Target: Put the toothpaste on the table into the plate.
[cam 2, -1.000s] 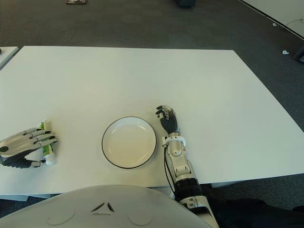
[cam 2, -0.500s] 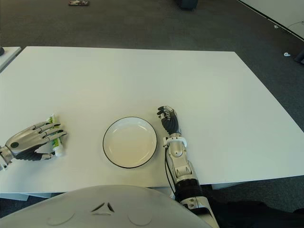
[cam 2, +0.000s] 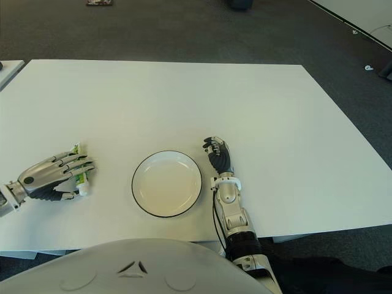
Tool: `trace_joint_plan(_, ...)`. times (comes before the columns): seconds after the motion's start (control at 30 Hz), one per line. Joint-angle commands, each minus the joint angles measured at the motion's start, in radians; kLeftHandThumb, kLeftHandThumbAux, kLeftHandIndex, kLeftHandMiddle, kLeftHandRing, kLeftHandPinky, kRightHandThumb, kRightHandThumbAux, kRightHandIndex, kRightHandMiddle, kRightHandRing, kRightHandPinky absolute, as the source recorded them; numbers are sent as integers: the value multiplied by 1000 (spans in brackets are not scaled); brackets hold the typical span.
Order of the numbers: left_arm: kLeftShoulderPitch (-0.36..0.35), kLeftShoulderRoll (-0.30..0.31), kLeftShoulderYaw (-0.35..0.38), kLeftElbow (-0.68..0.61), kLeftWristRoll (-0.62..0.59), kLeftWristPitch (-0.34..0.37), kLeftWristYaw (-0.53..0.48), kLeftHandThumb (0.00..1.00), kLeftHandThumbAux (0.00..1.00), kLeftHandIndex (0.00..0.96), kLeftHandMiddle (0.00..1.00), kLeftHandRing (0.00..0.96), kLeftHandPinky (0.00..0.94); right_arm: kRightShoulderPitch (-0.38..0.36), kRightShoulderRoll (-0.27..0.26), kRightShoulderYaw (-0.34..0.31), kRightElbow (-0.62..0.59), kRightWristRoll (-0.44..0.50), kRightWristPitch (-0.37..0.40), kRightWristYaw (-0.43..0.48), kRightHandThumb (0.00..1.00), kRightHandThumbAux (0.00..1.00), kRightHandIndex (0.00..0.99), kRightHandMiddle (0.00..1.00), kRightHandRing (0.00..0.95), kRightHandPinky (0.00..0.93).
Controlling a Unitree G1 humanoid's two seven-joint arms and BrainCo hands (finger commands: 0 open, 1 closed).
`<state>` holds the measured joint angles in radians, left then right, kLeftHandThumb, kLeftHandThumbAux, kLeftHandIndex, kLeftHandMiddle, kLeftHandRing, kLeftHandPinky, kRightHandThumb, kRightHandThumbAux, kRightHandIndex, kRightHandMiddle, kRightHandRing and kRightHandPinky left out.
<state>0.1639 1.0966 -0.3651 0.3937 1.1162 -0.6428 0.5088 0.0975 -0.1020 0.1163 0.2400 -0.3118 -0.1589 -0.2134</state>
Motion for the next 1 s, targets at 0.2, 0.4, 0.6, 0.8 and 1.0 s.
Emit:
trace_joint_plan(0.2, 3, -23, -74, 19, -13, -29, -67, 375, 283, 48, 180, 168, 176, 17, -5, -10, 10, 0, 23, 0, 830, 698, 370, 487, 480, 467)
trace_joint_plan(0.4, 3, -25, -78, 23, -5, 8, -33, 371, 323, 167, 266, 255, 287, 17, -5, -10, 12, -1, 20, -1, 829, 698, 370, 488, 484, 475)
trace_joint_plan(0.6, 44, 6, -60, -52, 39, 63, 98, 411, 408, 422, 544, 528, 529, 18, -5, -11, 13, -5, 19, -6, 829, 698, 369, 490, 491, 479)
trace_joint_plan(0.8, 32, 1, -82, -36, 67, 87, 160, 537, 568, 470, 650, 628, 610, 19, -5, -13, 12, 0, 19, -3, 828, 698, 369, 490, 492, 474)
trace_joint_plan(1.0, 6, -12, -104, -11, 89, 104, 210, 687, 684, 441, 703, 684, 664, 20, -6, -15, 13, 1, 16, -3, 828, 698, 369, 490, 489, 470)
